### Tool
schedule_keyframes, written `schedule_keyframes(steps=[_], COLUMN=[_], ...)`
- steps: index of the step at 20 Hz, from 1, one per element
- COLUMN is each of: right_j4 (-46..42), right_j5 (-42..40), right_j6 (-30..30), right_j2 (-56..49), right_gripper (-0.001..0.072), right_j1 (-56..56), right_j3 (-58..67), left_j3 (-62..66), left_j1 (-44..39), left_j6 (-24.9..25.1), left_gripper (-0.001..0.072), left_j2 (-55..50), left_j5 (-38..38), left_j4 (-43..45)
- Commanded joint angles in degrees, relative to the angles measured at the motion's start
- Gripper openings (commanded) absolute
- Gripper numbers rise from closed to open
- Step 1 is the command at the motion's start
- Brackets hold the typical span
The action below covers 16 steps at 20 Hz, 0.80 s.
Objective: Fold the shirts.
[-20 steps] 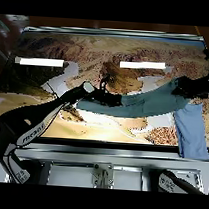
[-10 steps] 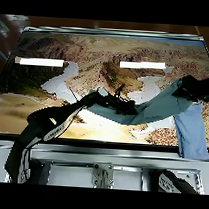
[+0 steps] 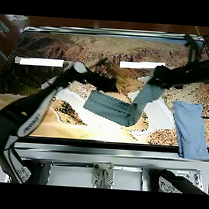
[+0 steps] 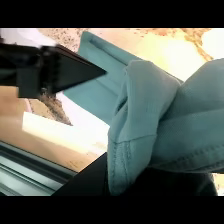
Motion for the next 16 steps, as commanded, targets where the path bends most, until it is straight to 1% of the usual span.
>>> schedule_keyframes(steps=[1,5,6,7,8,9,10,11,12,14,15,16], right_j4=[0.28,1.95,3.45,5.4,6.91,7.98,7.41,4.98,1.2,-10.8,-17.25,-21.29], right_j5=[-10.4,-23.8,-25.81,-27.15,-27.43,-26.45,-24.33,-20.52,-16.15,-6.56,-1.6,2.45], right_j6=[0.7,4.57,5.42,5.53,5.53,5.53,5.49,5.09,3.96,3.61,4.07,4.31], right_j2=[-7.34,-19.23,-22.25,-25.31,-27.71,-29.46,-30.08,-29.81,-28.98,-26.03,-24.46,-23.23], right_gripper=[0.0062,0.0063,0.008,0.0252,0.0522,0.0594,0.0595,0.0595,0.0595,0.0595,0.0612,0.0679], right_j1=[10.47,20.96,22.95,24.61,25.51,25.68,25.27,24.15,22.58,18.1,15.1,11.93], right_j3=[0.04,0.04,0.04,0.04,0.04,0.04,0.04,0.04,0.04,0.04,0.04,-0.04], left_j3=[0.09,0.07,0.07,0.07,0.04,0.04,0.04,0.04,0.02,-0.66,-1.05,-1.4], left_j1=[11.13,23.08,25.03,26.25,26.84,26.84,26.64,26.49,26.4,26.34,26.34,26.34], left_j6=[-4.22,-4.17,-4.17,-4.17,-4.15,-4.15,-4.13,-4.07,-3.91,-3.15,-2.82,-2.82], left_gripper=[0.0038,0.004,0.004,0.004,0.004,0.004,0.0041,0.004,0.0041,0.0041,0.0041,0.0041], left_j2=[13.0,27.08,30.03,32.35,34.18,35.58,36.39,36.72,36.72,36.7,36.68,36.65], left_j5=[-4.42,-7.34,-7.74,-8.13,-8.74,-9.55,-10.82,-12.33,-13.81,-14.62,-14.64,-14.78], left_j4=[20.41,21.16,21.16,21.16,21.18,21.24,21.33,21.35,21.35,21.38,21.38,21.38])
